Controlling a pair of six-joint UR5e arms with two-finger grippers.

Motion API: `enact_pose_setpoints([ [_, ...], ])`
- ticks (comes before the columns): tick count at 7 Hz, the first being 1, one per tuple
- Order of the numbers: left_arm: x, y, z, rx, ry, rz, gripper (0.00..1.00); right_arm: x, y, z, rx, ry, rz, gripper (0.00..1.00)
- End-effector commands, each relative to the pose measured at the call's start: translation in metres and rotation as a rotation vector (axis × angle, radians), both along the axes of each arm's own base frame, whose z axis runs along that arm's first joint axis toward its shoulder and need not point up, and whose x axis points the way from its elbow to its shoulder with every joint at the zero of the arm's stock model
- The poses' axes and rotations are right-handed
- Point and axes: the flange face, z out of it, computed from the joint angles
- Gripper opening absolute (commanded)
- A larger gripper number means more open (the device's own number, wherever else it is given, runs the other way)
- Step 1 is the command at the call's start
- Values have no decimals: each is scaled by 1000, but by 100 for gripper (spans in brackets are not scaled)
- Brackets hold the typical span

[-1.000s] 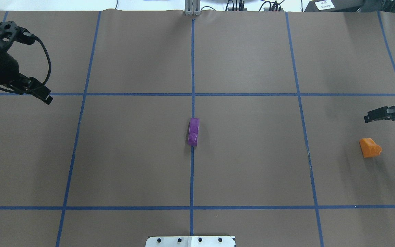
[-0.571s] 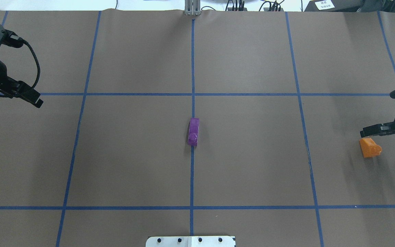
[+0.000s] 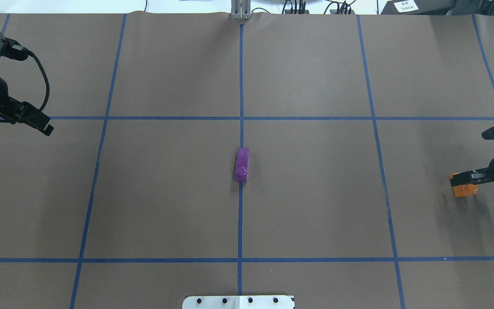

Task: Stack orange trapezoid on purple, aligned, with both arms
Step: 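Grasp the orange trapezoid block with the right gripper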

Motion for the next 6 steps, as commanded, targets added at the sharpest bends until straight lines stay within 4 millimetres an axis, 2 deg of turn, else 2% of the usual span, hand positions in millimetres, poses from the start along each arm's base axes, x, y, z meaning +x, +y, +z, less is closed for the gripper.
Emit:
enact_pose_setpoints([
  [1,0,0,0,-1,0,-1,100,-4,3,3,-5,7,-11,31],
  [2,0,0,1,-2,-1,-1,100,-6,4,4,-8,10,-15,7],
  [3,0,0,1,-3,-1,-2,100,-7,3,1,-3,7,-15,0],
  [4,0,0,1,-3,-1,-2,100,-13,-3,-11,11,-9,-19,0],
  [5,0,0,2,-6,-2,-2,100,-27,-17,-30,29,-32,-21,0],
  [6,0,1,4,-9,-4,-2,100,-52,-48,-79,30,-34,-21,0],
])
